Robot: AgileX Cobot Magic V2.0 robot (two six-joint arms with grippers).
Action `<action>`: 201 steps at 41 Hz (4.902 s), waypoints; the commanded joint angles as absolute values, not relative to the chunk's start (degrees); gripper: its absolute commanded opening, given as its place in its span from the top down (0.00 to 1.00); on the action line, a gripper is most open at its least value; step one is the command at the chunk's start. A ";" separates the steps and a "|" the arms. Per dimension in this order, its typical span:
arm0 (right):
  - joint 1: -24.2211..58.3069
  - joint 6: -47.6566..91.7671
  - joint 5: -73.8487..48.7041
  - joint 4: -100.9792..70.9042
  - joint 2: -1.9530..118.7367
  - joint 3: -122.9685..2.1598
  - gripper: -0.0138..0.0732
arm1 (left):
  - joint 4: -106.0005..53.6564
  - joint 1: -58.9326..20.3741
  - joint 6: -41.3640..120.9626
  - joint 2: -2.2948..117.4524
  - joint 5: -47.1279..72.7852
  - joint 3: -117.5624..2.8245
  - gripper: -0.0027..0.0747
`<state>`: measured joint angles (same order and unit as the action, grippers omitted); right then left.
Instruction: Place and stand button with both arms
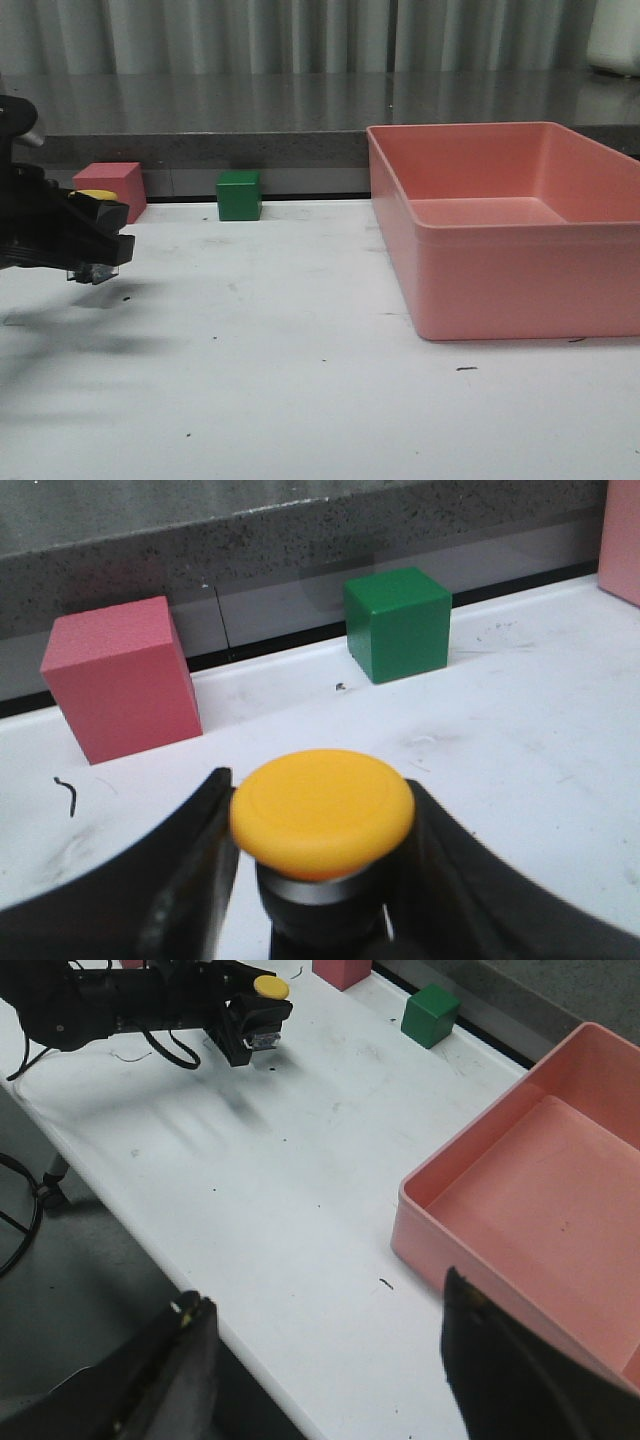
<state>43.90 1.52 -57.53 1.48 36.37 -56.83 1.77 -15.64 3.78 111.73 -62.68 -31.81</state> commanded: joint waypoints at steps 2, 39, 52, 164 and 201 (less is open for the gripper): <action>43.53 2.09 -53.77 2.10 36.43 -58.13 0.27 | 1.58 -15.51 3.16 109.59 -64.89 -32.18 0.75; 43.53 2.09 -53.77 2.10 36.43 -58.13 0.27 | 1.40 -15.51 0.00 109.69 -75.91 -22.44 0.66; 43.53 2.09 -53.77 2.10 36.43 -58.13 0.27 | 1.36 -15.51 0.00 109.69 -78.29 -18.66 0.36; 43.53 2.09 -53.77 2.10 36.43 -58.13 0.32 | 5.77 -15.51 -5.88 30.18 43.74 -38.02 0.35; 43.53 2.09 -53.72 2.10 36.43 -58.13 0.32 | 9.49 -15.51 -5.88 24.65 44.88 -38.02 0.35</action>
